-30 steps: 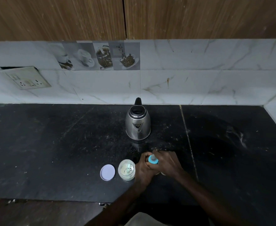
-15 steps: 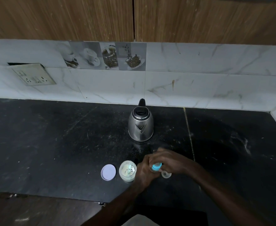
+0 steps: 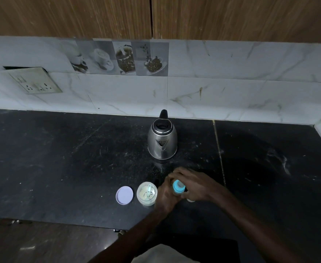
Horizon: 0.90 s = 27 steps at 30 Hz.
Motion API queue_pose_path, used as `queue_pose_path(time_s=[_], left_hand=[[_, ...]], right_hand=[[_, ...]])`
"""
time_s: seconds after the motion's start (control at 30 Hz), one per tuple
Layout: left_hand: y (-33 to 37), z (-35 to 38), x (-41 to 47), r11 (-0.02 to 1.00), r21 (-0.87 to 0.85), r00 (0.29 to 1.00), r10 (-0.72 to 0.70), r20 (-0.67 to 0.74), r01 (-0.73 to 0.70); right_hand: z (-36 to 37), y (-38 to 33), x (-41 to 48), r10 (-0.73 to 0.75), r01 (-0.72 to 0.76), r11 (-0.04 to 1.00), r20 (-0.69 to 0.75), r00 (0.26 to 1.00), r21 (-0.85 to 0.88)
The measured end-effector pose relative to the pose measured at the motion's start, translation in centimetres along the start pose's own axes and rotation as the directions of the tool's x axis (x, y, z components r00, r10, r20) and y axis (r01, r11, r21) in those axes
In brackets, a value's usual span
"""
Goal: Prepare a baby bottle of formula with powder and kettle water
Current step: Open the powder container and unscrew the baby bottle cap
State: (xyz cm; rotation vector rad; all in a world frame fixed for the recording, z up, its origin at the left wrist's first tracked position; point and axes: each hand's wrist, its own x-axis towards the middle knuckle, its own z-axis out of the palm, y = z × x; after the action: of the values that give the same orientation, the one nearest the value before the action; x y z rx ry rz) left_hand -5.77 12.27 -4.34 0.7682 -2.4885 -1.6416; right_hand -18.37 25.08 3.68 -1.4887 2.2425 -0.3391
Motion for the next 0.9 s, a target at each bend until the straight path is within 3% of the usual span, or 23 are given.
queue_pose_path(time_s=[0.07,0.2,0.27,0.4,0.47,0.6,0.9], left_hand=[[0.1,-0.1,-0.1,1.000,0.021,1.000,0.008,0.010,-0.008],[-0.1,-0.4,-0.3,0.996,0.083,1.000,0.013,-0.006,-0.012],[-0.4,0.0,-0.5,0.994,0.106,0.999,-0.009,-0.038,0.013],[-1.5,1.2,-0.3,0.993,0.121,0.999,-0.007,-0.053,0.014],[-1.8,1.4,-0.2,0.993,0.114,0.999,0.002,-0.047,0.003],[-2.9,1.8,-0.1,0.998,0.055,0.999,0.002,-0.044,0.000],[-2.4,1.3,-0.7,0.999,0.048,0.999,-0.010,0.046,0.008]], right_hand=[[0.3,-0.2,0.0,-0.007,0.007,1.000,-0.024,1.000,-0.027],[1.3,0.9,-0.1,-0.156,0.158,0.987,-0.075,0.985,0.025],[1.4,1.2,-0.4,-0.141,0.152,0.986,-0.150,0.979,0.062],[1.6,2.6,-2.0,0.213,-0.178,0.973,-0.285,0.934,0.144],[2.3,3.9,-3.4,0.389,-0.353,0.920,-0.285,0.876,0.171],[6.3,5.5,-6.1,0.629,-0.561,0.776,-0.287,0.722,0.288],[12.2,5.1,-8.3,0.693,-0.646,0.721,-0.251,0.676,0.253]])
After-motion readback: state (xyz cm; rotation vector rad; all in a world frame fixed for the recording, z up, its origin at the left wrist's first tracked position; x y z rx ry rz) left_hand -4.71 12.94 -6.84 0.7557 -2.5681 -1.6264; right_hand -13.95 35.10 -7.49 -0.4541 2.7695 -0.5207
